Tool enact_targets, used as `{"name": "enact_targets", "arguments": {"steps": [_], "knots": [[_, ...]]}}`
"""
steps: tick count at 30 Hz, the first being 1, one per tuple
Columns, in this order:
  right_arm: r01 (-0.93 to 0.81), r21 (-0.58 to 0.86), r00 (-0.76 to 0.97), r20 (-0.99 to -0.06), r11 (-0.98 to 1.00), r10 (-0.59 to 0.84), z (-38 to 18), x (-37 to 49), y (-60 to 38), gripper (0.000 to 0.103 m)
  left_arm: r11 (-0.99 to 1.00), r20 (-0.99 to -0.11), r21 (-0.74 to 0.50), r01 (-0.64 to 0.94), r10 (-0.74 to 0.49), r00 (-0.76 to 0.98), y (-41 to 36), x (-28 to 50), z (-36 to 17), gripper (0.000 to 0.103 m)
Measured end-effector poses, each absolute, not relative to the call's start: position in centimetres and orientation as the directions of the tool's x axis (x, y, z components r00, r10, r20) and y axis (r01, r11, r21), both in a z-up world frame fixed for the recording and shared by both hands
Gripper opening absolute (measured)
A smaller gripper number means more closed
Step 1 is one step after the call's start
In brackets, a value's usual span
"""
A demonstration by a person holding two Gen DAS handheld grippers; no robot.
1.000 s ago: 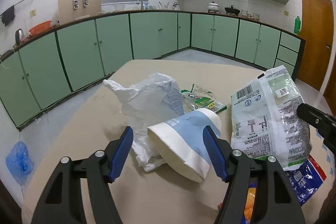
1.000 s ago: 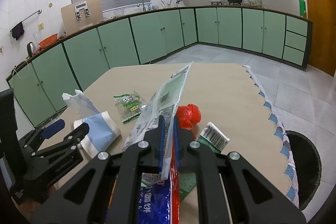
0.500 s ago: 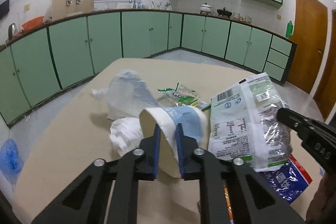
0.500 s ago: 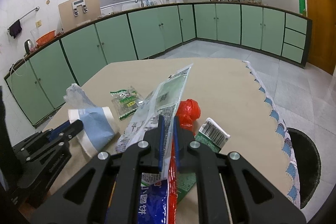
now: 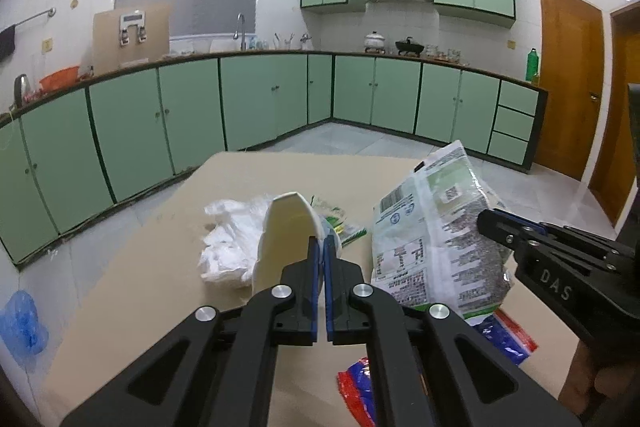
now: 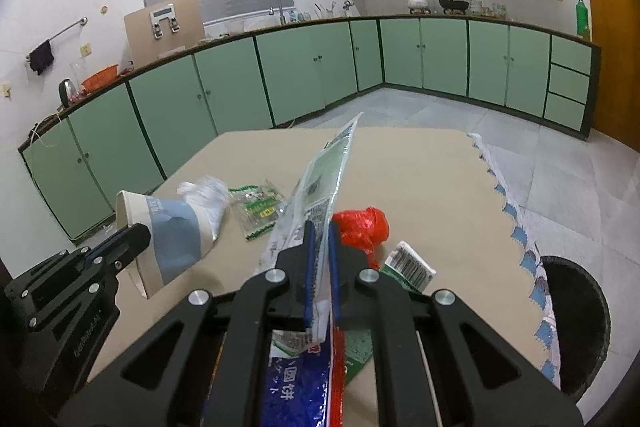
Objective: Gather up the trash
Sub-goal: 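Carry the cup and snack bag over the black bin and open both tools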
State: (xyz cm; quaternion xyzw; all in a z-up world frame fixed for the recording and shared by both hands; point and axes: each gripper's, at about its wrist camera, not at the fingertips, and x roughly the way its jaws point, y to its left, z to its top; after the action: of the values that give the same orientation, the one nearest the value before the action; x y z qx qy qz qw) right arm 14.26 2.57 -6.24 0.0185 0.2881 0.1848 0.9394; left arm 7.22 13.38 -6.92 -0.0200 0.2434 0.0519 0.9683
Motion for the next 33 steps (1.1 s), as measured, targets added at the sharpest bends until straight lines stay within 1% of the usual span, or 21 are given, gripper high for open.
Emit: {"name": "enact_targets", "arguments": {"steps": [16,22,26,33], "knots": [[-0.388,0.201,0.791,-0.428,0.899,0.437,-1.2,12.6,0.2,0.002,0.998,-0.377,-0.020,-0.067,0.054,0.924,11.3,5.7,-2.7,0.002],[-0.386,0.196,0.812,-0.391,0.901,0.433,0.6,11.8,-1.2,0.002,0.999,-0.351,-0.022,-0.030,0.021,0.936,9.9,5.4,-1.5,0.002],[-0.377,0.217,0.821,-0.373,0.901,0.433,1.5,11.4,-2.8,0.002,1.000,-0.334,-0.024,-0.001,-0.007,0.943,8.6,5.2,-0.8,0.002],[-0.340,0.188,0.857,-0.342,0.921,0.386,3.0,10.3,-5.4,0.002,0.998,-0.320,-0.040,0.051,-0.061,0.945,5.9,5.1,0.0,0.002]]}}
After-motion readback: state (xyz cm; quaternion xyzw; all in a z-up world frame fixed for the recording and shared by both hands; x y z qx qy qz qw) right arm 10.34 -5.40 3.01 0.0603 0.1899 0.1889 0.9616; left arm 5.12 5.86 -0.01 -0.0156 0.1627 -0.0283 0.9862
